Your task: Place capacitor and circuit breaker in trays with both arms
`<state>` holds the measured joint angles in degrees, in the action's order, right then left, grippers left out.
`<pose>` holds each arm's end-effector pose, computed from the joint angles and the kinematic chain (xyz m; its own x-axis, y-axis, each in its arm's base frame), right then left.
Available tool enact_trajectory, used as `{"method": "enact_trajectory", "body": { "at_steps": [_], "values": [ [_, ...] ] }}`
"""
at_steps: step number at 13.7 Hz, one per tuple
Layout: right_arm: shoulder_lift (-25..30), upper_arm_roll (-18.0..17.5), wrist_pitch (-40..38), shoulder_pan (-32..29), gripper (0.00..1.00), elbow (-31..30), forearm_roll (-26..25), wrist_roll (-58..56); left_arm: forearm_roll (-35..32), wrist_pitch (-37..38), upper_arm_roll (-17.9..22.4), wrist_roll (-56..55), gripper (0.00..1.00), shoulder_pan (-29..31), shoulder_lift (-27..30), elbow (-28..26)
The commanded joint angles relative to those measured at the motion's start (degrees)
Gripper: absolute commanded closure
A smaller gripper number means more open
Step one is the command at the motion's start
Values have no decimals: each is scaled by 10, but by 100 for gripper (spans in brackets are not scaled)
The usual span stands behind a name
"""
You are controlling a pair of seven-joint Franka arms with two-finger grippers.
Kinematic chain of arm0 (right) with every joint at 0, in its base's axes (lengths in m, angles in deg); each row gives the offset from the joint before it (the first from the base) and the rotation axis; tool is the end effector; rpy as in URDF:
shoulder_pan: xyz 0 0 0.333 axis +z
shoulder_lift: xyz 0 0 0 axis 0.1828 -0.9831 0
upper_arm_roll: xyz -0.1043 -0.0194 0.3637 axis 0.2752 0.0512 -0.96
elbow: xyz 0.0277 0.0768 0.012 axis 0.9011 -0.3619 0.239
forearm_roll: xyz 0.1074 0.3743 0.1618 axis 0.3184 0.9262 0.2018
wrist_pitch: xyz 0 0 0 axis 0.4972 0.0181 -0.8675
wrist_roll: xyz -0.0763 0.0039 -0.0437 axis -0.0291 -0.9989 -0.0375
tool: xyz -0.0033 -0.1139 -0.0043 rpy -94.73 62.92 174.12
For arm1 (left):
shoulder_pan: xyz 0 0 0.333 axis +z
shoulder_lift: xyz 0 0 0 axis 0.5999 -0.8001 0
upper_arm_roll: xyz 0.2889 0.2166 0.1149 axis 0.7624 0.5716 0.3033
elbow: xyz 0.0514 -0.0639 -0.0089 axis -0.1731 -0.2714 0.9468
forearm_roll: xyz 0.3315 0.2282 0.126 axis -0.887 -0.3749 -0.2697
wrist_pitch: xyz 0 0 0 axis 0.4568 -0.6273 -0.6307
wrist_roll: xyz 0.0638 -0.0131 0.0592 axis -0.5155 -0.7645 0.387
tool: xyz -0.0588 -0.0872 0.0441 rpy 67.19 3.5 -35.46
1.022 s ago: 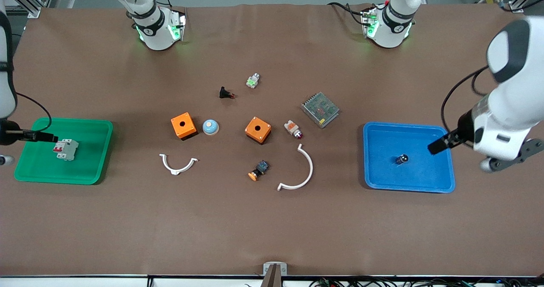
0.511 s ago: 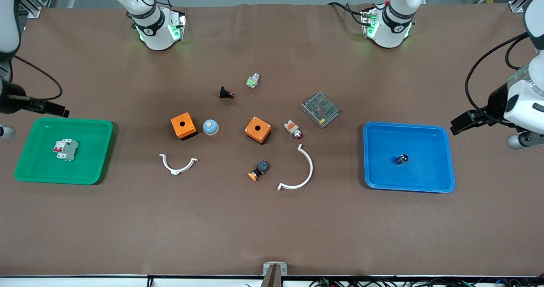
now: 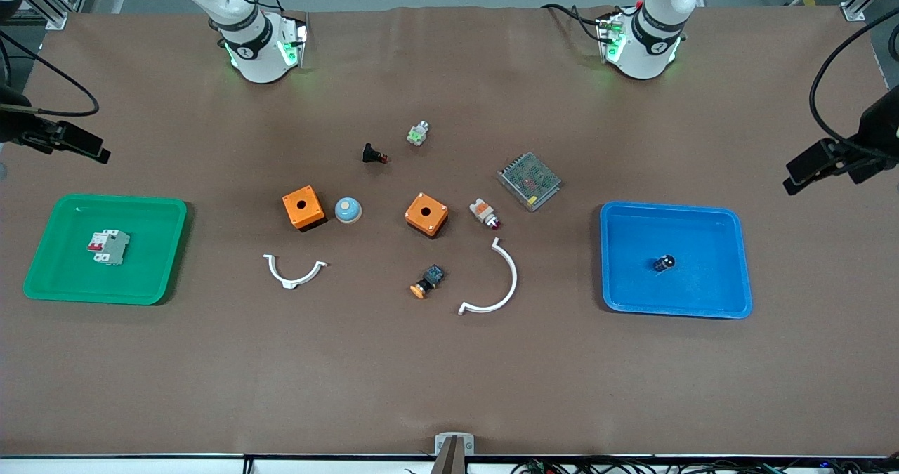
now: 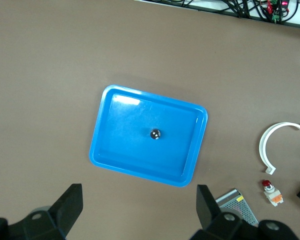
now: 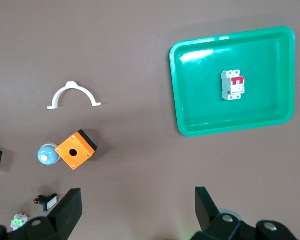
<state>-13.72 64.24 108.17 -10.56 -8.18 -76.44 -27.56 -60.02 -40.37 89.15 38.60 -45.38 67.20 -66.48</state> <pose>0.5598 -0.0566 0.6615 0.9786 -0.1954 -0.0652 -0.1957 -0.9807 0.0018 0.6187 -0.0337 0.7154 0.9826 0.1584 0.0973 0.1587 -0.9873 0.0043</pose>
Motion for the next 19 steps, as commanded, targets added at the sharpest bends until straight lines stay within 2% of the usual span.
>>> {"method": "enact_trajectory", "body": {
  "at_steps": [1, 5, 8, 10, 11, 19],
  "values": [
    [-2, 4, -15, -8, 0, 36, 9, -1, 10, 27, 1, 29, 0, 0, 16, -8],
    [-4, 4, -7, -12, 0, 50, 10, 3, 27, 49, -2, 58, 0, 15, 44, -12],
    [-12, 4, -7, -12, 0, 60, 9, -2, 45, 40, -77, 60, 0, 83, 98, -87],
    [-12, 4, -6, -13, 0, 62, 5, -2, 45, 17, -89, 59, 0, 87, 137, -147],
    [-12, 4, -6, -13, 0, 68, 3, -2, 40, 15, -97, 58, 0, 88, 148, -158],
    [-17, 4, 20, -16, 0, 74, 11, -3, 2, 32, -114, 56, 0, 81, 148, -160]
  ]
}}
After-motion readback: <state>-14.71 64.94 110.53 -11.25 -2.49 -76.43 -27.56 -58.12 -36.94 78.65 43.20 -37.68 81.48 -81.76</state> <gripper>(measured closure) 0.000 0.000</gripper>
